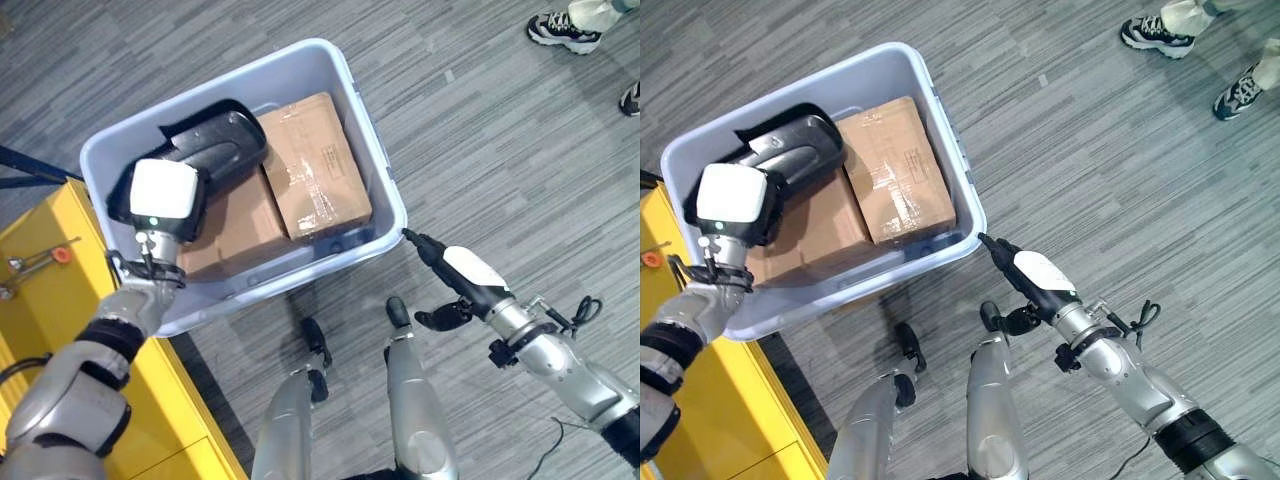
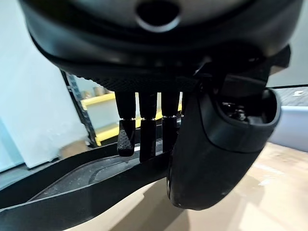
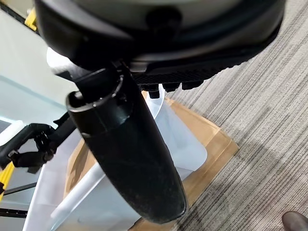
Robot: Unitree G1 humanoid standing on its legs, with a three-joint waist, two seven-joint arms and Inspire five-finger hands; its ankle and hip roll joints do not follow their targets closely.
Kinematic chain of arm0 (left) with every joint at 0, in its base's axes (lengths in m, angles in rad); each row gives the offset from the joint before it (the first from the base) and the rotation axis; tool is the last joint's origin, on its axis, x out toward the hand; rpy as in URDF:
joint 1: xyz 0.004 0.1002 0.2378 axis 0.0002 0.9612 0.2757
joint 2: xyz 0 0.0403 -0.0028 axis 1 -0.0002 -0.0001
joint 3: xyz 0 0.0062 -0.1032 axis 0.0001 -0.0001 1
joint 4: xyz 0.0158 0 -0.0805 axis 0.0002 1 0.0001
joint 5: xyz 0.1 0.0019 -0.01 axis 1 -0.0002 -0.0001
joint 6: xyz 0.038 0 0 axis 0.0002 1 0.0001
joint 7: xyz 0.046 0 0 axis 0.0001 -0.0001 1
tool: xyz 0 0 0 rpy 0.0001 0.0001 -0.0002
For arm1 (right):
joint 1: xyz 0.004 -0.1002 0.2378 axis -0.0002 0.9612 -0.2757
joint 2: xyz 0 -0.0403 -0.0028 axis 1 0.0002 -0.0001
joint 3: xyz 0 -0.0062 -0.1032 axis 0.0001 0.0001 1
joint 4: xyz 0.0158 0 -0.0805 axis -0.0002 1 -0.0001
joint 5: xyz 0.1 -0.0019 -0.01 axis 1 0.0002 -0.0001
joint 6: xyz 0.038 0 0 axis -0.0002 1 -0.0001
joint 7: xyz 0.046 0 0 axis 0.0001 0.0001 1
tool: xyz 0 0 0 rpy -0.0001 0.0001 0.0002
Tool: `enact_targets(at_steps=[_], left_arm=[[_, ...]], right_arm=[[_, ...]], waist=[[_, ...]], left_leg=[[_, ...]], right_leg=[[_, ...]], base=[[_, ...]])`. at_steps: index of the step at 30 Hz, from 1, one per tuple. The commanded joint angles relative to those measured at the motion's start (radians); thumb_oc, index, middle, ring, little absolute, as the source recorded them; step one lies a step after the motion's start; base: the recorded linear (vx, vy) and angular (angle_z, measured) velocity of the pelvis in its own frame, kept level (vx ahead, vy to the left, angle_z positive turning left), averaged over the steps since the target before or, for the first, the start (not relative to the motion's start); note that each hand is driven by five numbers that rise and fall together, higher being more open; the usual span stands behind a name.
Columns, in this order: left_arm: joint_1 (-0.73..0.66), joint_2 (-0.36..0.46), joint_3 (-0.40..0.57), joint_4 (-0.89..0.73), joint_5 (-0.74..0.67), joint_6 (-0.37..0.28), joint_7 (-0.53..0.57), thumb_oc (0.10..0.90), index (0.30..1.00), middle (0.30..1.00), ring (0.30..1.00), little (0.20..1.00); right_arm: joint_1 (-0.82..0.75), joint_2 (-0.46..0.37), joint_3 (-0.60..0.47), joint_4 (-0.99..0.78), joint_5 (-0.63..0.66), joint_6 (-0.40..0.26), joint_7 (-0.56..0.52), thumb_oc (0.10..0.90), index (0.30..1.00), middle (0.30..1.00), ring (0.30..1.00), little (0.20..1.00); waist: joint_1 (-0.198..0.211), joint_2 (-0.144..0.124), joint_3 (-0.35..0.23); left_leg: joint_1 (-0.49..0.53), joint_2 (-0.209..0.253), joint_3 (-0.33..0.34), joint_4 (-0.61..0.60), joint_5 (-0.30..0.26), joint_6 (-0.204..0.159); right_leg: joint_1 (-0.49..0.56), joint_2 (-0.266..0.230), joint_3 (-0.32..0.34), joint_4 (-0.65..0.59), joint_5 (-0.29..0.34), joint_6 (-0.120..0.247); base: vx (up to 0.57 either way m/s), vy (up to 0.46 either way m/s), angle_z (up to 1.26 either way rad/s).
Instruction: Move parts from the plastic box to the shelf.
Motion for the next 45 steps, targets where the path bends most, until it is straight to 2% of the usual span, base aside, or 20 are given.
enact_targets(at_steps=[1,2,10,16,17,19,20,21,23,26,29,31,32,35,39,45], left_arm=[[0.003,0.038,0.086,-0.006,0.064,-0.005,0.162,0.4,0.3,0.3,0.3,0.3],[0.038,0.043,0.087,-0.037,0.086,-0.03,0.181,0.4,0.3,0.3,0.3,0.3],[0.171,0.069,0.078,-0.175,0.14,-0.1,0.188,0.4,0.3,0.3,0.3,0.3],[0.297,0.1,0.121,-0.26,0.144,-0.158,0.173,0.4,0.3,0.3,0.3,0.3],[0.337,0.129,0.14,-0.294,0.162,-0.199,0.161,0.4,0.3,0.3,0.3,0.3],[0.348,0.152,0.146,-0.311,0.167,-0.233,0.139,0.4,0.3,0.3,0.3,0.3],[0.353,0.179,0.154,-0.325,0.17,-0.289,0.111,0.4,0.3,0.3,0.3,0.3],[0.355,0.195,0.155,-0.337,0.159,-0.308,0.097,0.4,0.3,0.3,0.3,0.3],[0.396,0.239,0.183,-0.402,0.141,-0.383,0.047,0.4,0.3,0.3,0.3,0.3],[0.462,0.259,0.238,-0.443,0.125,-0.445,0.025,0.4,0.3,0.3,0.3,0.3],[0.558,0.269,0.3,-0.52,0.13,-0.48,-0.005,0.4,0.3,0.3,0.3,0.3],[0.585,0.274,0.306,-0.545,0.127,-0.501,-0.019,0.4,0.3,0.3,0.3,0.3],[0.6,0.275,0.3,-0.558,0.13,-0.542,-0.027,0.4,0.3,0.3,0.3,0.3],[0.598,0.279,0.291,-0.59,0.111,-0.588,-0.049,0.4,0.3,0.3,0.3,0.3],[0.569,0.283,0.263,-0.658,0.08,-0.613,-0.092,0.4,0.3,0.3,0.3,0.3],[0.547,0.305,0.243,-0.753,-0.01,-0.66,-0.193,0.4,0.3,0.3,0.3,0.3]], right_arm=[[-0.031,-0.002,-0.038,-0.052,0.037,-0.069,-0.008,0.9,1.0,1.0,1.0,1.0],[-0.03,0.004,-0.033,-0.051,0.041,-0.069,-0.006,0.9,1.0,1.0,1.0,1.0],[-0.021,0.021,-0.027,-0.028,0.02,-0.105,-0.011,0.9,1.0,1.0,1.0,1.0],[-0.009,0.014,-0.035,-0.047,-0.032,-0.144,-0.026,0.9,1.0,1.0,1.0,1.0],[-0.007,0.008,-0.042,-0.052,-0.066,-0.154,-0.057,0.9,1.0,1.0,1.0,1.0],[-0.021,0.001,-0.038,-0.047,-0.084,-0.154,-0.087,0.9,1.0,1.0,1.0,1.0],[-0.053,-0.006,-0.03,-0.038,-0.093,-0.13,-0.107,0.9,1.0,1.0,1.0,1.0],[-0.063,-0.012,-0.03,-0.029,-0.093,-0.128,-0.117,0.9,1.0,1.0,1.0,1.0],[-0.088,-0.023,-0.043,-0.022,-0.082,-0.077,-0.13,0.9,1.0,1.0,1.0,1.0],[-0.044,-0.038,-0.087,-0.028,-0.082,-0.036,-0.105,0.9,1.0,1.0,1.0,1.0],[0.083,-0.065,-0.178,-0.016,-0.11,-0.082,-0.148,0.9,1.0,1.0,1.0,1.0],[0.116,-0.066,-0.216,-0.016,-0.123,-0.118,-0.183,0.9,1.0,1.0,1.0,1.0],[0.117,-0.064,-0.224,-0.029,-0.128,-0.138,-0.201,0.9,1.0,1.0,1.0,1.0],[0.1,-0.06,-0.198,-0.049,-0.125,-0.164,-0.206,0.9,1.0,1.0,1.0,1.0],[0.065,-0.058,-0.15,-0.093,-0.129,-0.217,-0.228,0.9,1.0,1.0,1.0,1.0],[-0.014,-0.074,-0.076,-0.145,-0.186,-0.263,-0.288,0.9,1.0,1.0,1.0,1.0]], waist=[[0.024,-0.017,-0.089],[0.035,-0.02,-0.103],[0.075,-0.014,-0.17],[0.113,-0.005,-0.233],[0.139,-0.005,-0.265],[0.153,-0.006,-0.283],[0.168,-0.005,-0.304],[0.173,-0.005,-0.311],[0.198,-0.007,-0.339],[0.205,-0.011,-0.356],[0.2,-0.02,-0.381],[0.197,-0.025,-0.391],[0.2,-0.031,-0.408],[0.207,-0.034,-0.429],[0.219,-0.031,-0.441],[0.235,-0.022,-0.449]], left_leg=[[0.009,-0.027,-0.109,0.045,-0.062,-0.032],[0.025,-0.022,-0.119,0.025,-0.054,-0.035],[0.116,-0.006,-0.159,-0.067,-0.03,-0.041],[0.202,0.016,-0.201,-0.203,0.022,-0.045],[0.235,0.027,-0.22,-0.269,0.052,-0.05],[0.255,0.036,-0.23,-0.306,0.071,-0.055],[0.269,0.049,-0.242,-0.326,0.084,-0.063],[0.273,0.052,-0.246,-0.329,0.086,-0.065],[0.288,0.064,-0.266,-0.329,0.085,-0.07],[0.306,0.078,-0.274,-0.329,0.08,-0.072],[0.329,0.09,-0.274,-0.329,0.075,-0.073],[0.338,0.096,-0.275,-0.329,0.079,-0.073],[0.352,0.101,-0.276,-0.329,0.074,-0.073],[0.369,0.104,-0.279,-0.329,0.065,-0.075],[0.38,0.108,-0.289,-0.329,0.061,-0.078],[0.395,0.115,-0.299,-0.329,0.058,-0.084]], right_leg=[[0.058,-0.013,-0.11,-0.084,0.059,-0.067],[0.076,-0.013,-0.117,-0.096,0.059,-0.066],[0.162,-0.016,-0.142,-0.137,0.05,-0.063],[0.24,-0.009,-0.157,-0.181,0.048,-0.052],[0.276,-0.008,-0.173,-0.204,0.049,-0.043],[0.301,-0.006,-0.186,-0.222,0.051,-0.038],[0.329,-0.005,-0.204,-0.241,0.053,-0.037],[0.339,-0.004,-0.21,-0.246,0.053,-0.038],[0.37,0.003,-0.228,-0.257,0.047,-0.04],[0.394,0.011,-0.229,-0.259,0.036,-0.042],[0.426,0.018,-0.227,-0.277,0.04,-0.039],[0.437,0.021,-0.223,-0.285,0.049,-0.037],[0.457,0.021,-0.222,-0.299,0.051,-0.034],[0.485,0.02,-0.225,-0.321,0.055,-0.027],[0.505,0.021,-0.233,-0.329,0.049,-0.028],[0.529,0.018,-0.24,-0.346,0.048,-0.027]], base=[[-0.04,-0.146,-0.05],[-0.04,-0.13,-0.03],[0.01,-0.105,0.07],[0.03,-0.137,0.08],[0.0,-0.194,0.1],[0.0,-0.231,0.28],[0.0,-0.213,0.37],[0.0,-0.24,0.39],[0.0,-0.226,0.34],[0.02,-0.153,0.28],[0.04,-0.125,-0.02],[0.04,-0.129,-0.17],[0.04,-0.132,-0.18],[0.04,-0.135,-0.05],[-0.01,-0.093,0.02],[0.0,-0.056,0.06]])
